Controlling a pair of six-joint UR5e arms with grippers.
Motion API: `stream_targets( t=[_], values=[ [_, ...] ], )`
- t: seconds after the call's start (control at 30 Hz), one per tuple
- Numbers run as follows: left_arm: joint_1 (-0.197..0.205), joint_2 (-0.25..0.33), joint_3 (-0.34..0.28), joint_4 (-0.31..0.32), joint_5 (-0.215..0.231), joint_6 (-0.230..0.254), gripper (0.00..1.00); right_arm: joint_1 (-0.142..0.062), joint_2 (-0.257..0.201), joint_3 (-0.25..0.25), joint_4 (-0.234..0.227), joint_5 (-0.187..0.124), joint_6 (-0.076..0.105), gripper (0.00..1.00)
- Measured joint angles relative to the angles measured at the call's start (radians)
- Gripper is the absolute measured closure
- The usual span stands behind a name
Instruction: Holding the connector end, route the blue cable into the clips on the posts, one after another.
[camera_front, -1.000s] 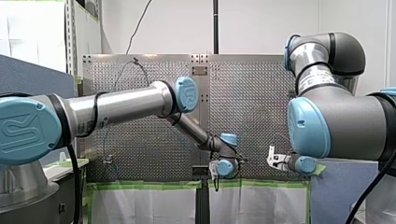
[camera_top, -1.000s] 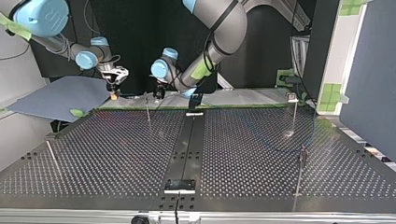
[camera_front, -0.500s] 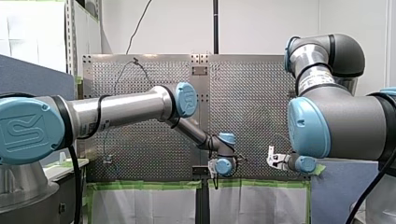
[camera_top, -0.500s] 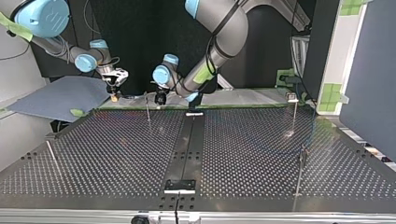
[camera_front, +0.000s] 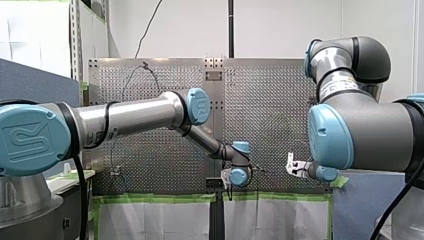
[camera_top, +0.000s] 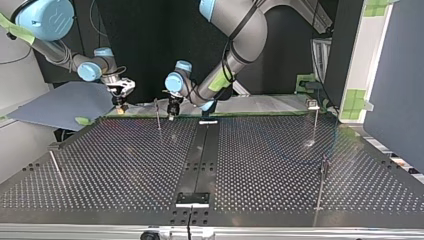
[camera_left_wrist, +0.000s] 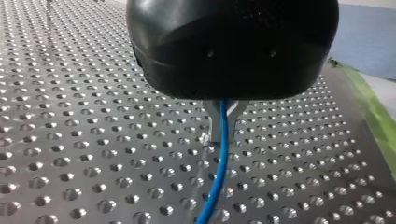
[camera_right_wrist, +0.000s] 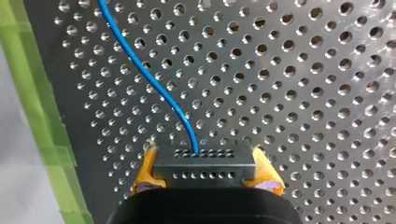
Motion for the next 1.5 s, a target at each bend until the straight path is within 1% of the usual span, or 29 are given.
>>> stream_targets(
  t=[0.23, 0.4, 0.6, 0.67, 0.7, 0.73, 0.77, 0.8, 0.83, 0.87, 0.9, 0.93, 0.97, 1.0, 1.03, 1.13, 1.27, 1.37, 1.5],
  values=[
    [0.001, 0.008, 0.0, 0.011, -0.011, 0.0, 1.0, 0.0, 0.001, -0.016, -0.001, -0.024, 0.005, 1.0],
    [0.001, 0.015, 0.0, 0.012, -0.023, 0.0, 1.0, 0.0, 0.002, -0.024, -0.003, -0.028, 0.012, 1.0],
    [0.0, 0.024, 0.0, 0.011, -0.027, 0.0, 1.0, -0.002, 0.003, -0.028, -0.006, -0.028, 0.02, 1.0],
    [0.0, 0.025, 0.0, 0.011, -0.028, 0.0, 0.9, -0.003, 0.003, -0.03, -0.005, -0.028, 0.022, 1.0],
    [-0.001, 0.025, 0.0, 0.011, -0.028, -0.001, 0.9, -0.003, 0.003, -0.031, -0.005, -0.028, 0.022, 1.0],
    [-0.001, 0.025, 0.0, 0.011, -0.028, -0.001, 0.82, -0.003, 0.004, -0.031, -0.004, -0.028, 0.023, 1.0],
    [-0.002, 0.025, 0.0, 0.011, -0.027, -0.001, 0.6, -0.003, 0.004, -0.032, -0.004, -0.028, 0.023, 1.0],
    [-0.002, 0.025, 0.0, 0.009, -0.027, -0.002, 0.6, -0.003, 0.004, -0.032, -0.003, -0.028, 0.023, 1.0],
    [-0.002, 0.025, 0.0, 0.008, -0.026, -0.003, 0.54, -0.003, 0.005, -0.032, -0.003, -0.028, 0.023, 1.0],
    [-0.002, 0.025, 0.0, 0.005, -0.025, -0.003, 0.37, -0.003, 0.005, -0.032, -0.002, -0.028, 0.023, 1.0],
    [-0.002, 0.025, 0.0, 0.0, -0.024, -0.003, 0.37, -0.003, 0.005, -0.032, -0.002, -0.028, 0.023, 1.0],
    [-0.002, 0.025, 0.0, -0.004, -0.021, -0.004, 0.22, -0.003, 0.005, -0.032, -0.002, -0.028, 0.023, 1.0],
    [-0.003, 0.025, 0.0, -0.008, -0.017, -0.005, 0.15, -0.003, 0.006, -0.032, -0.001, -0.028, 0.023, 1.0],
    [-0.003, 0.025, 0.0, -0.014, -0.008, -0.006, 0.15, -0.003, 0.006, -0.032, -0.001, -0.028, 0.023, 1.0],
    [-0.003, 0.025, 0.0, -0.02, -0.001, -0.006, 0.07, -0.003, 0.006, -0.032, -0.001, -0.028, 0.023, 1.0],
    [-0.003, 0.026, 0.0, -0.043, 0.012, -0.003, 0.02, -0.003, 0.008, -0.032, -0.001, -0.028, 0.023, 1.0],
    [-0.003, 0.026, 0.0, -0.075, 0.015, 0.02, 0.02, -0.003, 0.01, -0.032, -0.001, -0.028, 0.023, 1.0],
    [-0.004, 0.027, 0.0, -0.104, 0.017, 0.047, 0.02, -0.003, 0.012, -0.032, -0.001, -0.027, 0.023, 1.0],
    [-0.014, 0.035, 0.0, -0.144, 0.029, 0.074, 0.02, -0.004, 0.013, -0.032, 0.0, -0.027, 0.023, 1.0]
  ],
)
